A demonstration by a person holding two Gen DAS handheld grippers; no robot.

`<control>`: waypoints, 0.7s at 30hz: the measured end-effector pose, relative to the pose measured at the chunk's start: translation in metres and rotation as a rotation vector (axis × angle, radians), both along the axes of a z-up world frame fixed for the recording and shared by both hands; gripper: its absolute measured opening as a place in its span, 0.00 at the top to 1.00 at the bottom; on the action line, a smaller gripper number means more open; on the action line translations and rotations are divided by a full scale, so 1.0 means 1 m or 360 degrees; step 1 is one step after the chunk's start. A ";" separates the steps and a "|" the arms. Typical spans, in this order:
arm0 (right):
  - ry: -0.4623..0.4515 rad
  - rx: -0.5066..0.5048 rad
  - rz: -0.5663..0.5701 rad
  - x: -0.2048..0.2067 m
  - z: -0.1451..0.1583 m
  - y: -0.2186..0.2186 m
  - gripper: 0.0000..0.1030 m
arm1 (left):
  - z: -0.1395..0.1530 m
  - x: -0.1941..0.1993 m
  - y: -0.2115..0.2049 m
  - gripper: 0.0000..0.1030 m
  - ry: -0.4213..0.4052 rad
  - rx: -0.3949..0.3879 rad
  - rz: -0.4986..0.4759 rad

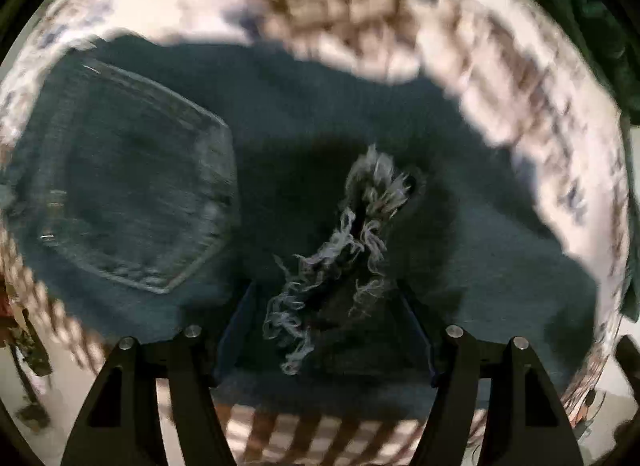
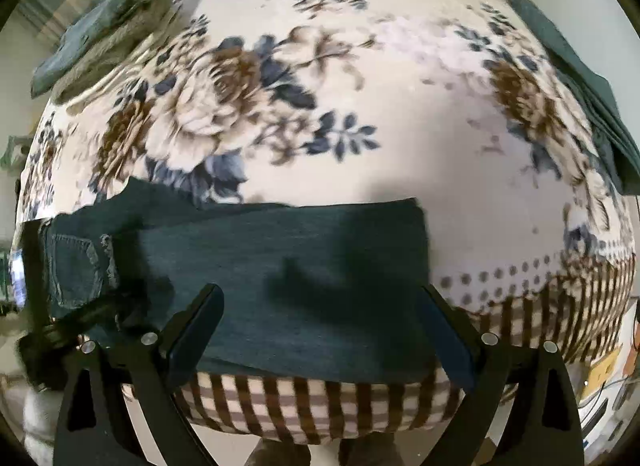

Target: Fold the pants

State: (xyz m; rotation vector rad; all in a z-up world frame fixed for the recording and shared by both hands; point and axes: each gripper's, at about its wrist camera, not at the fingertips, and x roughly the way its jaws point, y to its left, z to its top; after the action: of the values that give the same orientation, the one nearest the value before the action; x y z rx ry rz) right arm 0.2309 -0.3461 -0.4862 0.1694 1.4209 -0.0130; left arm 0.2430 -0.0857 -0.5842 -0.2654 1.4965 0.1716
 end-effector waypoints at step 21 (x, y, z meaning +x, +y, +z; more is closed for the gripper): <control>0.0186 0.0053 0.0046 -0.001 -0.050 0.041 0.05 | 0.056 -0.038 0.086 0.00 -0.0416 -0.0137 0.0326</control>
State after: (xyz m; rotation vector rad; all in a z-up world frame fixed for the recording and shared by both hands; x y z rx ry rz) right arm 0.2296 -0.3052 -0.5364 0.1779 1.5404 0.0249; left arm 0.2055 0.0007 -0.5285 -0.4924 1.2177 0.2272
